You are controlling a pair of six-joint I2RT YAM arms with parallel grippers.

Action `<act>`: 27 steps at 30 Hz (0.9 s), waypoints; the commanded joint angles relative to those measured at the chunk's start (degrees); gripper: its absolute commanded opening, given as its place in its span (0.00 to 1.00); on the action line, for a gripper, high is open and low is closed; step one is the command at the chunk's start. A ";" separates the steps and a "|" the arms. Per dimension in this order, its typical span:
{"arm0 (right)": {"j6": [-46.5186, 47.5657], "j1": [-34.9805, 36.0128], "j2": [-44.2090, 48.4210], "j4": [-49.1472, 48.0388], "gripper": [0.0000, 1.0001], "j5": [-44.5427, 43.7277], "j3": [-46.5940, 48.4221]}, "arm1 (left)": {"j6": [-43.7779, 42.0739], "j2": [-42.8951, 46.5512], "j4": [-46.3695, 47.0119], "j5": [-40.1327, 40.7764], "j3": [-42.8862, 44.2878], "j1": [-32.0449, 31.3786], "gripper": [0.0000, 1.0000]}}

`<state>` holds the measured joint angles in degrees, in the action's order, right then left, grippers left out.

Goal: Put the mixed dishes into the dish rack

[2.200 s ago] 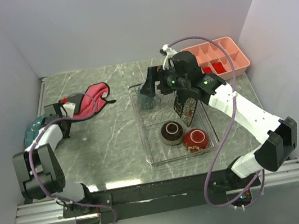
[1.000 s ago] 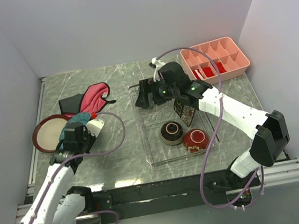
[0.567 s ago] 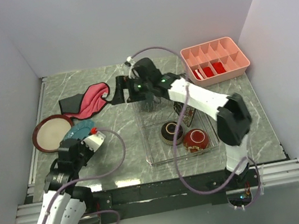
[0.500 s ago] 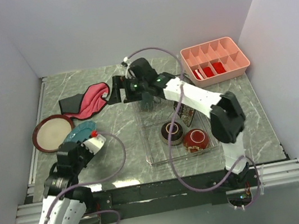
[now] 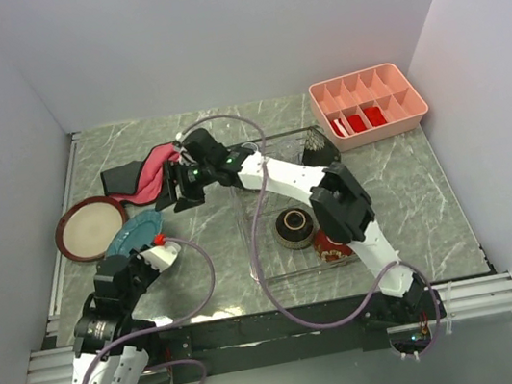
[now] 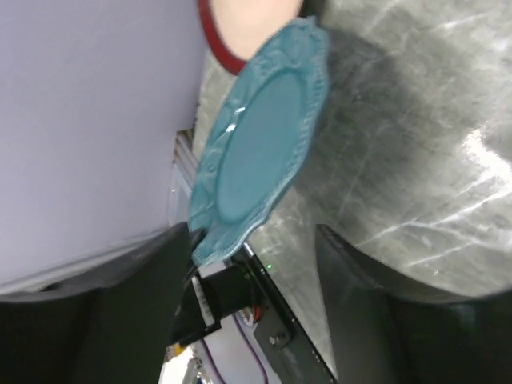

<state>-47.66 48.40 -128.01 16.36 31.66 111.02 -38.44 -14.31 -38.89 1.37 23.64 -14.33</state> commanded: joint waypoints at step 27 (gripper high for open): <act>-16.94 3.98 -13.85 3.24 0.59 -3.36 14.22 | 1.61 -4.86 7.34 -1.54 4.14 0.00 0.01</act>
<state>-63.35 51.62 -140.31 19.35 29.34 122.32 -38.11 -19.05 -35.77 0.34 24.32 -14.33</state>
